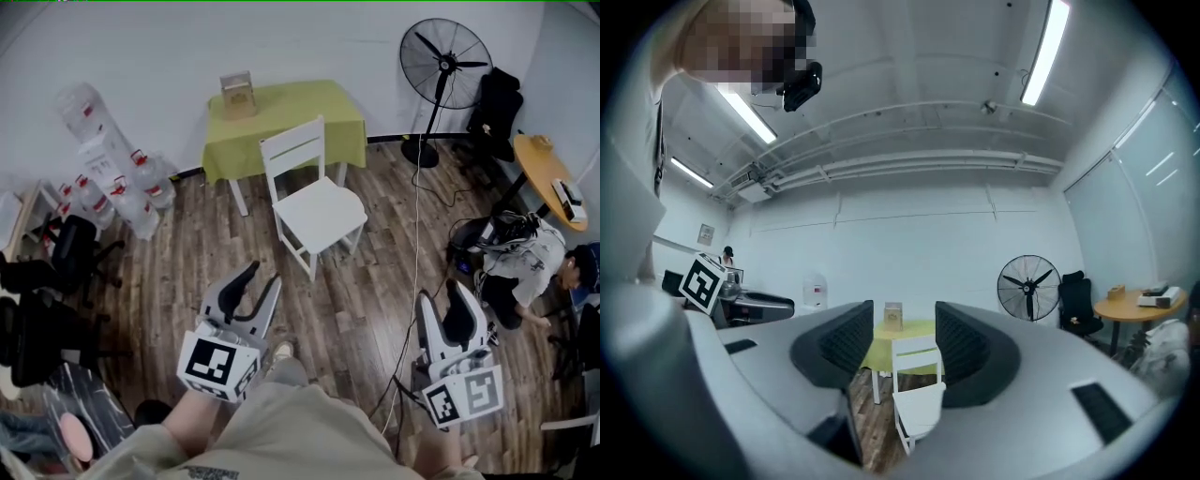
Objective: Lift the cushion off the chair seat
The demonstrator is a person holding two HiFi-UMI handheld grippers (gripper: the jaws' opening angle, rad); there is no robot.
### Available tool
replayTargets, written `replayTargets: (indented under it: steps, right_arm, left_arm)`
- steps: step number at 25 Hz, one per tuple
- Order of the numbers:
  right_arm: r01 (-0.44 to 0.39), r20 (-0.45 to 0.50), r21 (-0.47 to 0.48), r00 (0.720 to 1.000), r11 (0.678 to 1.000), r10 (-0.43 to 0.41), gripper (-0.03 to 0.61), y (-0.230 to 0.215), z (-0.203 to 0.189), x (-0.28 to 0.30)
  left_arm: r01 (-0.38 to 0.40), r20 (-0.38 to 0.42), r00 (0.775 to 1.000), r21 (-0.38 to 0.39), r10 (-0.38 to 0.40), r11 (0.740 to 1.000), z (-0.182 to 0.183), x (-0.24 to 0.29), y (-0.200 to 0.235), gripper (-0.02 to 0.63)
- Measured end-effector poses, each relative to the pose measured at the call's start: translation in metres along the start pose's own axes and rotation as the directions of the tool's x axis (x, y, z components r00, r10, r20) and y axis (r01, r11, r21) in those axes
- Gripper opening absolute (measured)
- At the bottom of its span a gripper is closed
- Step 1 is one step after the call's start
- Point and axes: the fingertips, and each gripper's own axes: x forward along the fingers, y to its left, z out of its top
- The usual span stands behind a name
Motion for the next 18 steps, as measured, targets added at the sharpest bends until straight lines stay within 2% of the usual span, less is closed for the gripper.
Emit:
replayTargets:
  steps: [1, 2, 11, 18]
  right_arm:
    - [0.003, -0.003, -0.001, 1.000, 1.000, -0.003, 0.209, -0.004, -0.001, 0.001]
    - [0.002, -0.007, -0.004, 1.000, 1.000, -0.002, 0.228, -0.007, -0.002, 0.003]
    - [-0.005, -0.026, -0.018, 1.000, 1.000, 0.004, 0.241, -0.019, -0.020, 0.028]
    - [-0.010, -0.064, -0.009, 0.998, 1.000, 0.010, 0.241, -0.035, -0.038, 0.064]
  left_arm:
    - [0.011, -0.014, 1.000, 0.004, -0.011, 1.000, -0.003, 0.004, -0.001, 0.201]
    - [0.014, -0.023, 1.000, 0.007, -0.014, 1.000, -0.005, 0.007, -0.002, 0.235]
    - [-0.004, 0.007, 1.000, 0.012, 0.004, 1.000, -0.015, 0.037, 0.012, 0.235]
    - [-0.009, -0.014, 1.000, -0.010, 0.009, 1.000, -0.026, 0.067, 0.032, 0.235]
